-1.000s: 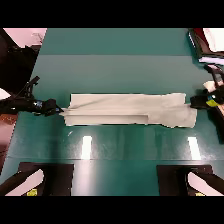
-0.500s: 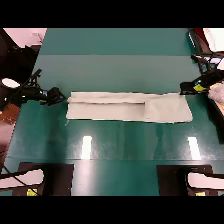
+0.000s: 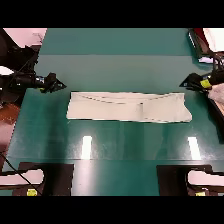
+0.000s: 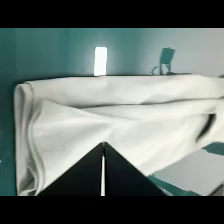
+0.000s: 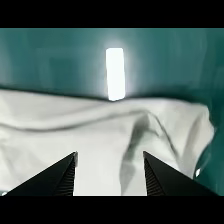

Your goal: Fold the shirts.

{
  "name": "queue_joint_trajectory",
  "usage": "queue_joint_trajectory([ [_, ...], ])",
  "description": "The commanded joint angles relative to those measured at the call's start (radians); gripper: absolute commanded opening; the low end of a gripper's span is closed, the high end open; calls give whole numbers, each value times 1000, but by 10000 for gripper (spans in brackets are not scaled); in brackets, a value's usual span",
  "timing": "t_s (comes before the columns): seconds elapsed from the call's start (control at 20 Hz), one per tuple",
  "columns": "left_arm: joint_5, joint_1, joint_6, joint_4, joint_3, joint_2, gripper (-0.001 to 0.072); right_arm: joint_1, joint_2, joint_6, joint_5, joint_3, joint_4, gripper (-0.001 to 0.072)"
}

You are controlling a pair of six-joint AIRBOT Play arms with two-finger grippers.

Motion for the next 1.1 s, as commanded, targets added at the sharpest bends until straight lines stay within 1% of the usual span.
queue_joint_trajectory([
  [0.0,-66,-39,13,-19,20,-2,22,-137,48,-84,55,-123,27,492],
  [0.05,-65,-67,13,-18,20,-2,22,-179,47,-95,67,-152,28,555],
  [0.1,-62,-105,13,-18,20,-2,22,-223,37,-103,79,-181,29,643],
  [0.2,-46,-207,10,-18,20,-2,23,-276,-19,-163,121,-198,29,643],
  [0.25,-39,-269,10,-18,20,-2,23,-297,-74,-222,132,-195,72,642],
  [0.35,-11,-345,10,-18,20,-2,22,-298,-131,-287,114,-194,163,642],
  [0.55,27,-433,-3,-19,20,-2,22,-271,-224,-343,105,-193,247,628],
  [0.65,35,-458,-21,-18,20,-2,23,-245,-248,-353,94,-192,256,612],
  [0.7,42,-470,-21,-17,20,-2,22,-227,-255,-354,90,-191,255,591],
  [0.75,48,-484,-21,-14,20,-3,22,-208,-263,-360,91,-183,255,588],
  [0.8,50,-499,-24,-9,20,-3,22,-190,-270,-360,97,-170,254,519],
  [0.85,51,-513,-27,5,20,-3,23,-174,-273,-360,98,-154,254,425],
  [0.9,51,-530,-43,24,20,-3,22,-160,-273,-361,99,-139,254,312],
  [0.95,56,-548,-83,55,20,-3,22,-149,-273,-367,105,-119,254,137],
  [1.0,61,-564,-111,82,20,-3,22,-144,-273,-375,121,-101,254,25],
  [1.05,70,-581,-127,105,20,-3,22,-145,-273,-383,153,-79,255,19],
])
